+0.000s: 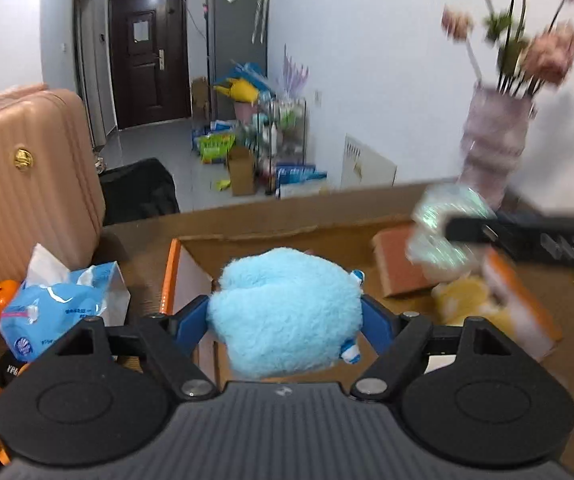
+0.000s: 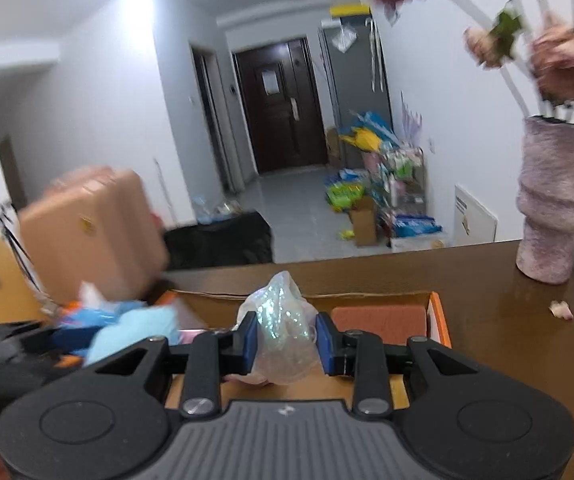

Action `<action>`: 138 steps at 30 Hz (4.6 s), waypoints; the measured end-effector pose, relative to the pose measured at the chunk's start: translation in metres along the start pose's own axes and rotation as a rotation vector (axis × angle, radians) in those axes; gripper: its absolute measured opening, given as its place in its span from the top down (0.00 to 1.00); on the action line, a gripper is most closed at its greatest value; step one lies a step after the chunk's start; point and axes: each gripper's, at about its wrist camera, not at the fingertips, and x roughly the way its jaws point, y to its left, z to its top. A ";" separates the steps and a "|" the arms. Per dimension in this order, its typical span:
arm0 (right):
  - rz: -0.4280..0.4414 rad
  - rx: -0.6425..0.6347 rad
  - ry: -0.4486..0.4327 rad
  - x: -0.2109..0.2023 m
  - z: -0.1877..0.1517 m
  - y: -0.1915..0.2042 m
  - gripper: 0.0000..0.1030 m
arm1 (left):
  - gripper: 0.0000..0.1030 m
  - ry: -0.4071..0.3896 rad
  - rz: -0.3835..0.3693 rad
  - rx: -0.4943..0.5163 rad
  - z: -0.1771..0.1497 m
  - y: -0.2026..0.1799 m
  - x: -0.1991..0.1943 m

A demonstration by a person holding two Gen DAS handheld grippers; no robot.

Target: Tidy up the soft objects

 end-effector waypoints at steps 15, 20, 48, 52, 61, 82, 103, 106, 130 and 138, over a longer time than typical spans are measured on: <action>-0.045 -0.056 0.192 0.122 0.008 0.008 0.44 | 0.09 0.051 0.053 0.014 -0.011 0.020 0.038; -0.061 -0.061 0.148 0.079 0.018 0.003 0.43 | 0.09 0.016 0.071 0.001 0.002 0.021 0.008; -0.075 -0.089 -0.348 -0.291 -0.134 0.043 0.05 | 0.00 -0.410 0.094 -0.110 -0.148 -0.026 -0.287; -0.088 -0.130 -0.355 -0.322 -0.198 0.056 0.04 | 0.00 -0.379 0.098 -0.058 -0.205 -0.039 -0.314; -0.054 -0.049 -0.316 -0.358 -0.287 0.057 0.03 | 0.00 -0.310 0.052 -0.101 -0.278 -0.048 -0.344; -0.104 -0.013 -0.185 -0.280 -0.245 0.021 0.12 | 0.00 -0.169 -0.049 -0.124 -0.205 -0.053 -0.245; -0.044 0.225 0.058 -0.078 -0.161 -0.102 0.57 | 0.53 0.177 -0.298 -0.116 -0.109 -0.113 -0.032; 0.010 0.265 0.075 -0.076 -0.166 -0.106 0.76 | 0.75 0.174 -0.314 -0.119 -0.112 -0.113 -0.030; 0.099 0.027 0.011 -0.235 -0.256 0.048 0.97 | 0.91 0.074 -0.250 -0.093 -0.247 -0.065 -0.228; 0.018 0.026 0.019 -0.252 -0.273 0.068 0.84 | 0.59 0.054 -0.232 -0.199 -0.264 -0.038 -0.248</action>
